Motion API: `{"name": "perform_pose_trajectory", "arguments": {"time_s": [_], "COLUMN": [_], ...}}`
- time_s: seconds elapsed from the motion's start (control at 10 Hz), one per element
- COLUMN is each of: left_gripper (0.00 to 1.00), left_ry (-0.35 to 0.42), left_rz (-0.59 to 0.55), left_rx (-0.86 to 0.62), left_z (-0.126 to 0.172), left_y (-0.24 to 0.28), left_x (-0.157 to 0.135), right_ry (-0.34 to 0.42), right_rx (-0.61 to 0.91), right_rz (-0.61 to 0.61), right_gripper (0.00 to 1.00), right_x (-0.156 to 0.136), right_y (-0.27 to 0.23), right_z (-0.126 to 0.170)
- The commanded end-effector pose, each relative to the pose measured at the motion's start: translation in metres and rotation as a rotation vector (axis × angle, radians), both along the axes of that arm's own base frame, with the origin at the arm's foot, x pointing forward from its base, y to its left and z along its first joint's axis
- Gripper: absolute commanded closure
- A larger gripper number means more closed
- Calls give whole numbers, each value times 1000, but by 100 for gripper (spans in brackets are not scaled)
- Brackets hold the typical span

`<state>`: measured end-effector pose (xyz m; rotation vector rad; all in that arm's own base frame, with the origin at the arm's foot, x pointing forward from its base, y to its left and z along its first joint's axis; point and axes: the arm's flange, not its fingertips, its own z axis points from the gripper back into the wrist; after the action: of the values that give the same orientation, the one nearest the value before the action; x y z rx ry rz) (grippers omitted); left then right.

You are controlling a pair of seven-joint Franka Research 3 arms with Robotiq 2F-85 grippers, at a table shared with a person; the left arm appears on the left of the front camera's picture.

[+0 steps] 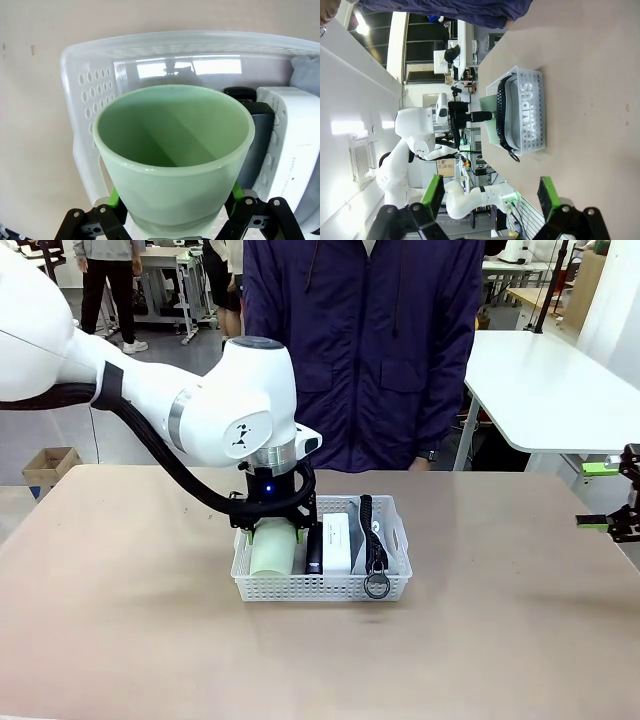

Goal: Efficiently arrange items inside the basket to fit them all.
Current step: Pick up the Reusable plastic cup and place it inside the Organizing basket.

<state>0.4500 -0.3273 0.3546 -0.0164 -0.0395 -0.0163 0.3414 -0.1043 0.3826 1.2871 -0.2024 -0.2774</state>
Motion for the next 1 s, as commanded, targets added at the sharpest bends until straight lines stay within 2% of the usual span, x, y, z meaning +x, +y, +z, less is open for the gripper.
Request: {"name": "perform_pose_trajectory", "arguments": {"time_s": [0.0,0.3,0.4,0.9], "left_gripper": [12,12,0,0], "left_ry": [-12,-20,-14,-12], "left_rz": [20,24,25,22], "left_rx": [32,38,55,52], "left_z": [-2,-4,-5,-5], "left_y": [-7,-9,-9,-10], "left_x": [4,6,6,7], "right_ry": [-7,-7,-7,-7], "right_rx": [12,12,12,12], "right_rz": [-3,-3,-3,-3], "right_gripper": [0,0,0,0], "right_x": [0,0,0,0], "right_y": [0,0,0,0], "right_z": [4,4,4,4]}}
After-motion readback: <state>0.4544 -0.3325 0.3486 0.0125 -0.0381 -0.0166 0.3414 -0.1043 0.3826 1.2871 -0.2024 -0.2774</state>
